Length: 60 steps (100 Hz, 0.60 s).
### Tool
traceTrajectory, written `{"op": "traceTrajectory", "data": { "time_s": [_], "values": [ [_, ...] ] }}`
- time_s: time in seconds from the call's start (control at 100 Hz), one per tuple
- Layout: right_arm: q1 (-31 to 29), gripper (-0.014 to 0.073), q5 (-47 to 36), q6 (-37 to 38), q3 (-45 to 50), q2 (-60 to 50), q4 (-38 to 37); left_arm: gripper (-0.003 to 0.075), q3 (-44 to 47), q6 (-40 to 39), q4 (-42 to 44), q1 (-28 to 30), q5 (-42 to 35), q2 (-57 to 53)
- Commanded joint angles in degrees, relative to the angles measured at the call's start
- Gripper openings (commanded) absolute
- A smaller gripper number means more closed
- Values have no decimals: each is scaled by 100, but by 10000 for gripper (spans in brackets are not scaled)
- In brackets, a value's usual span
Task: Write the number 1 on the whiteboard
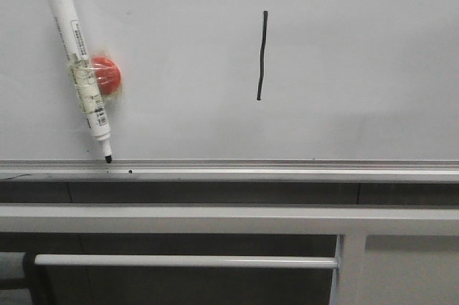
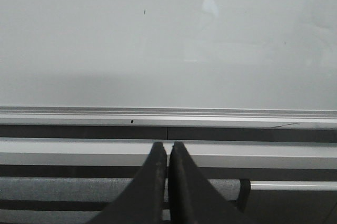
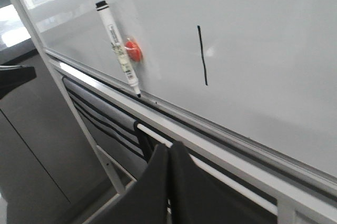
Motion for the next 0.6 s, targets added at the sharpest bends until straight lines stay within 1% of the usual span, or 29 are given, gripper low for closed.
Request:
{"op": "traceTrajectory", "data": {
  "time_s": [0.0, 0.06, 0.13, 0.14, 0.15, 0.26, 0.42, 0.49, 0.59],
  "values": [
    [-346, -64, -245, 240, -52, -33, -302, -20, 35, -4, -56, 26, -366, -139],
    [-694, -64, -257, 229, 135, -175, -314, -20, 35, -4, -56, 26, -366, -139],
    [-1196, -64, -270, 182, 398, -379, -365, -20, 35, -4, -56, 26, -366, -139],
    [-1356, -64, -258, 182, 452, -423, -378, -20, 35, -4, -56, 26, -366, -139],
    [-1356, -64, -258, 182, 479, -444, -378, -20, 35, -4, -56, 26, -366, -139],
    [-2197, -64, -247, 182, 884, -792, -365, -20, 35, -4, -56, 26, -366, -139],
    [-3277, -64, -209, 175, 1184, -1308, -375, -20, 35, -4, -56, 26, -366, -139],
    [-3622, -64, -8, 131, 1244, -1431, -449, -20, 35, -4, -56, 26, -366, -139],
    [-3919, -64, 633, 128, 1244, -1642, -824, -20, 35, -4, -56, 26, -366, -139]
  ]
}}
